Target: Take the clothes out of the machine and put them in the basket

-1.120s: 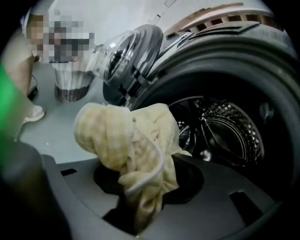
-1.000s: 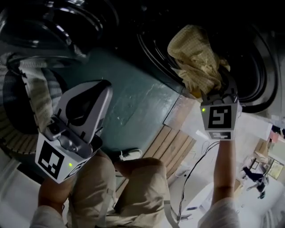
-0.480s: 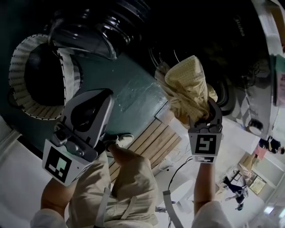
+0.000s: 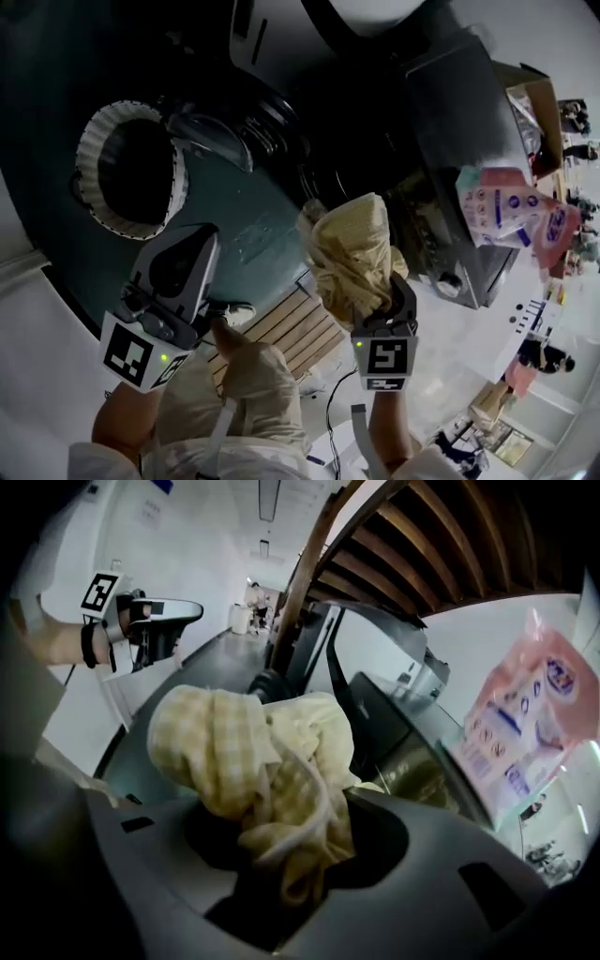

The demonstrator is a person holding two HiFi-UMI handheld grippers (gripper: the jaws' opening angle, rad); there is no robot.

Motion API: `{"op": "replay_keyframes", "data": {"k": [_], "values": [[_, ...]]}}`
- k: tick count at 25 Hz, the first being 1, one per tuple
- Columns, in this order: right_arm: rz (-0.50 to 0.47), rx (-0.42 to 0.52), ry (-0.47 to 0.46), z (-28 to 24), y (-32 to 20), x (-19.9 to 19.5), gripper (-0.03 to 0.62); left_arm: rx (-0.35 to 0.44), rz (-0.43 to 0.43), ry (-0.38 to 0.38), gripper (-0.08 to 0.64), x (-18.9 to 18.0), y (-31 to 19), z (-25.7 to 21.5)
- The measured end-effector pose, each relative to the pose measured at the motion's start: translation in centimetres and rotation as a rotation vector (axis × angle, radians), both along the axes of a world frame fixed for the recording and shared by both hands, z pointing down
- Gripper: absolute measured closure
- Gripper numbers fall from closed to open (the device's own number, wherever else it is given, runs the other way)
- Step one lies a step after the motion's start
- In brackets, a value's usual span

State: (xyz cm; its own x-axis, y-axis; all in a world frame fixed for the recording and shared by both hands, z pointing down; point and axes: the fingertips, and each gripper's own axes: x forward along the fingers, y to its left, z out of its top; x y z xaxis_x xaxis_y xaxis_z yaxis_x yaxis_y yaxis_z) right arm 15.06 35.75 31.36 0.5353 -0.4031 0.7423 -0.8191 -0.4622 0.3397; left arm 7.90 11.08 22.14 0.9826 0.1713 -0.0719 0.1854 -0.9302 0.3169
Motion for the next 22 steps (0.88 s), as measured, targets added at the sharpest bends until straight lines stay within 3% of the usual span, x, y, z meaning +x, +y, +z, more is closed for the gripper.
{"op": "replay_keyframes", "data": {"k": [4,7,14,22], "values": [[-0.114,0.016,-0.011,-5.7,-4.7,-2.2,0.399,-0.012,-0.158,0.034,0.546,-3.8,-4.1,-6.0],[-0.147,0.037,-0.004,-10.1,-9.1,-3.8,0.399,-0.038,-0.237,0.033,0.546,-6.3,-8.4,-9.1],[-0.308,0.113,0.061,-18.6,-20.9,-5.5,0.399,-0.069,-0.334,0.071,0.546,-10.8,-16.4,-14.7],[-0.514,0.164,0.059,-20.3,-32.8,-7.3,0.399,-0.075,-0.537,0.092,0.546,-16.5,-24.6,-16.7]]}}
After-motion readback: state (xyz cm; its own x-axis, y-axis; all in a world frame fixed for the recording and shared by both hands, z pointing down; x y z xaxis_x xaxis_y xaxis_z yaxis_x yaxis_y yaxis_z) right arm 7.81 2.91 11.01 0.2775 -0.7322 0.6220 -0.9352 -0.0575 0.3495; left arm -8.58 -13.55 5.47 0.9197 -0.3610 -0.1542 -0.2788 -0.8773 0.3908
